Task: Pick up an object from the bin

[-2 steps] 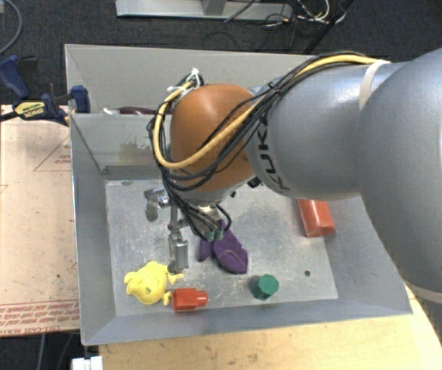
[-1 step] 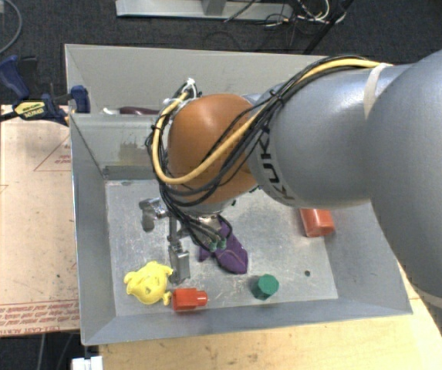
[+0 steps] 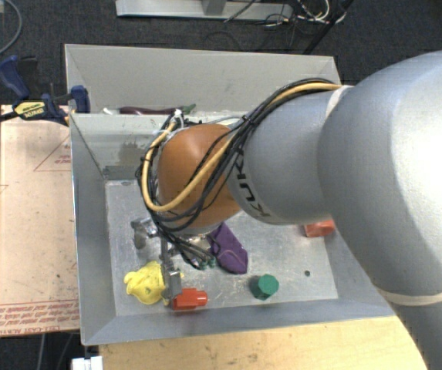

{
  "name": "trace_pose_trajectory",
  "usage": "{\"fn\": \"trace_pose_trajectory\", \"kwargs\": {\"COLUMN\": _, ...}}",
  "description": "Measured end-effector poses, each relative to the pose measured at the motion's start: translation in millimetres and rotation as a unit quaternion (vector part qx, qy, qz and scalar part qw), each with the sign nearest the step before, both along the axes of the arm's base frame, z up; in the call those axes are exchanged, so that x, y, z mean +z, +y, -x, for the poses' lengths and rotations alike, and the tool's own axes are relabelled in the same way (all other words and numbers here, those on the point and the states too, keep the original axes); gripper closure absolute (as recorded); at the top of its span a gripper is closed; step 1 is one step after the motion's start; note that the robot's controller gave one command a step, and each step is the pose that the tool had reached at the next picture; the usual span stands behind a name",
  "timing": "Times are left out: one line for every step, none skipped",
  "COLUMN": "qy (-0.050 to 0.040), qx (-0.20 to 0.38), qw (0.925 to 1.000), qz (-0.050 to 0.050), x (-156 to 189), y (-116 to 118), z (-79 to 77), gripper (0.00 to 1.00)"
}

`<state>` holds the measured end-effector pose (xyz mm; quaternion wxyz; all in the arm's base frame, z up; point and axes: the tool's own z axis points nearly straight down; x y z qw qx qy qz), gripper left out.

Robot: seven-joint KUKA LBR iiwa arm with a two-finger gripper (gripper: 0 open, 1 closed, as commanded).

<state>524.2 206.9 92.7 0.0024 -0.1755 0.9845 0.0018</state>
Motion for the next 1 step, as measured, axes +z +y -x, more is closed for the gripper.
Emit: {"fn": "trace_pose_trajectory", "kwargs": {"qy": 0.0000, "qx": 0.054, "qw": 0.9985, "qz": 0.000, "x": -22.0, "y": 6.9, "z": 16.1, "gripper": 1.00}}
